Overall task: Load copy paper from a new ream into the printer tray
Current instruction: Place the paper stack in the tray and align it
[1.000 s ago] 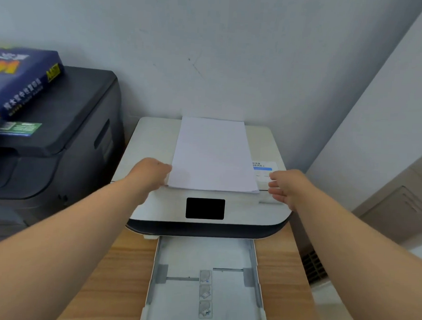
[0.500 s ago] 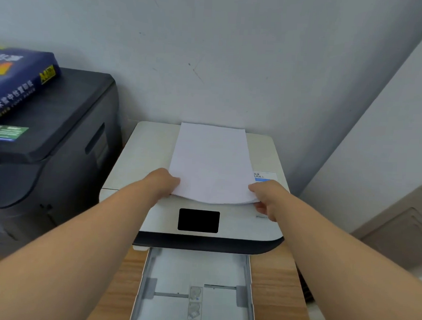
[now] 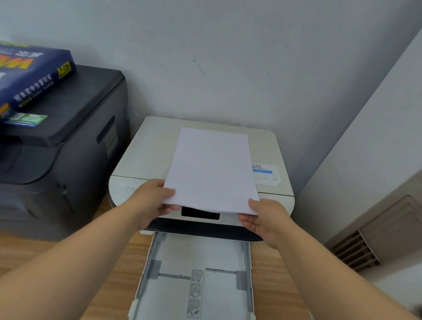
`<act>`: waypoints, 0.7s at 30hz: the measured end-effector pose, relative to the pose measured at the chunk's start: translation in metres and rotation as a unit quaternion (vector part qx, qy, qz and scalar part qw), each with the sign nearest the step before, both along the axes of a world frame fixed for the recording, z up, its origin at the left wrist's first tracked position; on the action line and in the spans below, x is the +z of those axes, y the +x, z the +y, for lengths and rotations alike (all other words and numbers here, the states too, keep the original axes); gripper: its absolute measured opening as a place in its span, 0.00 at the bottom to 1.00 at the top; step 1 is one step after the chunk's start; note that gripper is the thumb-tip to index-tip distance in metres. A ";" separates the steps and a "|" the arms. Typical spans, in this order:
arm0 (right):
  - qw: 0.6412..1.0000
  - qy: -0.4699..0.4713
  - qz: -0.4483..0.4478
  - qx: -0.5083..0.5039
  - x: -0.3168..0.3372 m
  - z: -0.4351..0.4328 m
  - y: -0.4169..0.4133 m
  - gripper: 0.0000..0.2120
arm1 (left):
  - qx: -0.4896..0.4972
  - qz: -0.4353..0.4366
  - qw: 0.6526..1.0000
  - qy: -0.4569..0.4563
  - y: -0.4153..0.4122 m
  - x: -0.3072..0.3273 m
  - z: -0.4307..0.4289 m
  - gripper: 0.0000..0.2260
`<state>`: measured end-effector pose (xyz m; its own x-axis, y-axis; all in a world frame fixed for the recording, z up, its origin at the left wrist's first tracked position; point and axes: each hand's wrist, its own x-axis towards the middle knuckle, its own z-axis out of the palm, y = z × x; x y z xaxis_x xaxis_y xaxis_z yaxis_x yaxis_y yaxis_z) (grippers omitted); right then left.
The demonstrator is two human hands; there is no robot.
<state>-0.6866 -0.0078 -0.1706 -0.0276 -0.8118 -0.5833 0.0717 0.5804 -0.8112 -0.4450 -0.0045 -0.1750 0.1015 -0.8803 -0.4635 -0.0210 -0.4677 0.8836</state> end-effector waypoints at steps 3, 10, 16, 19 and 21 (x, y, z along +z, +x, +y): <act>0.998 0.009 -0.030 0.049 -0.003 0.027 -0.012 0.10 | -0.026 0.011 1.000 0.014 0.004 -0.003 0.036 0.10; 0.999 0.029 -0.012 0.025 -0.017 0.087 -0.001 0.11 | -0.055 0.004 0.998 -0.011 0.004 -0.016 0.121 0.09; 0.993 -0.039 0.104 0.030 -0.037 0.180 0.012 0.10 | -0.046 -0.051 0.997 -0.031 -0.001 -0.030 0.197 0.06; 0.994 -0.055 0.090 -0.001 -0.058 0.236 0.009 0.11 | -0.064 -0.062 0.996 -0.024 0.002 -0.044 0.240 0.06; 0.994 -0.053 0.087 -0.026 -0.073 0.270 0.007 0.09 | -0.089 -0.060 0.994 -0.015 0.004 -0.053 0.268 0.05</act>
<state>-0.6801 0.2622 -0.2432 -0.1640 -0.8636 -0.4768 -0.0474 0.4897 -0.8706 -0.4405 0.2631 -0.2279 -0.0036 -0.9027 -0.4302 -0.2061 -0.4203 0.8837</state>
